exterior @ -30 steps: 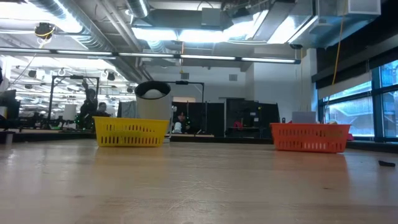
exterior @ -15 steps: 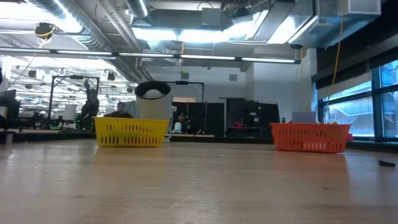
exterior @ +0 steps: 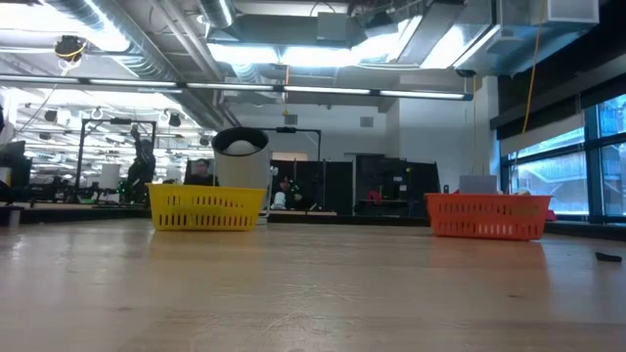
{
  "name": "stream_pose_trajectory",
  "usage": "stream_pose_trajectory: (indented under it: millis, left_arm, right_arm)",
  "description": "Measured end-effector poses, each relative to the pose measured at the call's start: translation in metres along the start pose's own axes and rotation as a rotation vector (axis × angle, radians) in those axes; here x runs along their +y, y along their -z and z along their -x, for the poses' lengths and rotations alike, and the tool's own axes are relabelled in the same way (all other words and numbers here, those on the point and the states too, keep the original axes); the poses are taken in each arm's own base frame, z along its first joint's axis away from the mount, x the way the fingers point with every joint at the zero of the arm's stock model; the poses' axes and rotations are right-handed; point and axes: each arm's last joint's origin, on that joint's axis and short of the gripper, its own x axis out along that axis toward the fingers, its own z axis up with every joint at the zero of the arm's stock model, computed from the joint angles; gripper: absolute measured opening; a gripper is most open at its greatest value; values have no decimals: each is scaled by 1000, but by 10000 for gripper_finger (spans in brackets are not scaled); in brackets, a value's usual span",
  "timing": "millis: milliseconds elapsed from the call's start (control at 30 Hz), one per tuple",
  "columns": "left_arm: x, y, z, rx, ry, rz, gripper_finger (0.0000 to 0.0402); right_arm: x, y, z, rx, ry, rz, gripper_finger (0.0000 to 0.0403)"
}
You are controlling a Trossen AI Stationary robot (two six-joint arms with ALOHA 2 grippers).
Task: Pick & Place Office items
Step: Put the green charger adapter into the orange bin
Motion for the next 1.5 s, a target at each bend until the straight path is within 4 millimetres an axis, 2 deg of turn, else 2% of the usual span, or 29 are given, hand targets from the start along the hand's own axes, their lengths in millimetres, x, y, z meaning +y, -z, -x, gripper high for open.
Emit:
stream_pose_trajectory:
  millis: [267, 567, 900, 1200, 1500]
  left_arm:
    - [0, 0, 0, 2, 6, -2, 133]
    - [-1, -2, 0, -21, 7, -16, 180]
    - [1, -3, 1, -64, -63, -70, 200]
    - [-8, -14, 21, -146, -112, -158, 205]
    - [-20, -24, 50, -176, -95, -216, 206]
  right_arm:
    - [0, 0, 0, 3, -3, -11, 233]
    - [-1, 0, 0, 8, 8, -37, 233]
    - [-5, 3, -1, 64, 67, -29, 233]
    - [-13, 7, -2, 78, 75, -56, 233]
    - [-38, 6, 16, 140, 44, -123, 233]
